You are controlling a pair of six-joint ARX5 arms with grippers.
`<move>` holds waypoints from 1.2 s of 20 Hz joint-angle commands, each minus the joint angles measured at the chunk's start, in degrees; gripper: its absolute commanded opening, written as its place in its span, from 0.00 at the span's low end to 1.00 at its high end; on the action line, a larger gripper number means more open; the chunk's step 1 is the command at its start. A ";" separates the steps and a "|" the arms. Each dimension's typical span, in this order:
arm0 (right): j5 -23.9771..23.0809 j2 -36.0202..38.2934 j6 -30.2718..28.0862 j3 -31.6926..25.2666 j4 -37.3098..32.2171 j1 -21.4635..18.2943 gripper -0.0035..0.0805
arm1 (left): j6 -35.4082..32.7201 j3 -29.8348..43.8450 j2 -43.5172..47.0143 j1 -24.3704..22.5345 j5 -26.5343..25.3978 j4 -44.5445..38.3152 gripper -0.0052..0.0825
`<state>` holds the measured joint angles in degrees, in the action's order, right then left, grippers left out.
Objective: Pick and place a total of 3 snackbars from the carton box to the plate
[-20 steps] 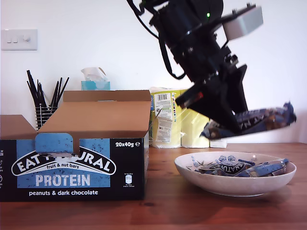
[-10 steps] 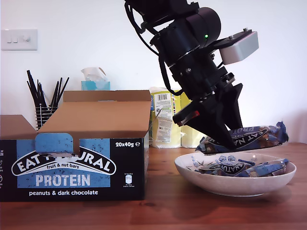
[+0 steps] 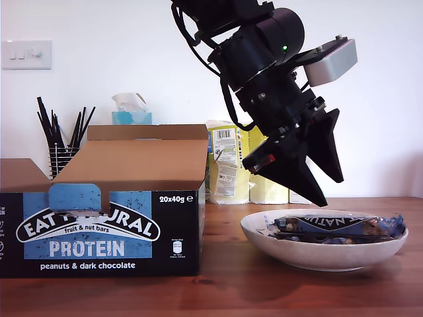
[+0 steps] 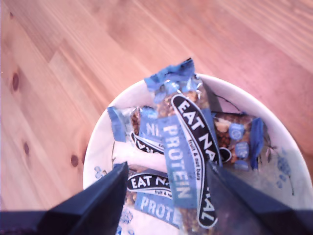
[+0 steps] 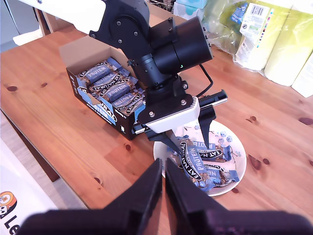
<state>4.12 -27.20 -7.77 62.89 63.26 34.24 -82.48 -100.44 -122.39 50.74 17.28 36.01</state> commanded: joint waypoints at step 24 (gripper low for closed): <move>-4.13 -14.58 -1.29 -4.35 -28.28 -5.46 0.03 | 70.97 2.40 26.73 -3.93 -17.68 8.68 0.03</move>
<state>-0.47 -42.92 -8.99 59.33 35.59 29.15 -12.05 -100.01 -97.17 46.63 -0.54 45.32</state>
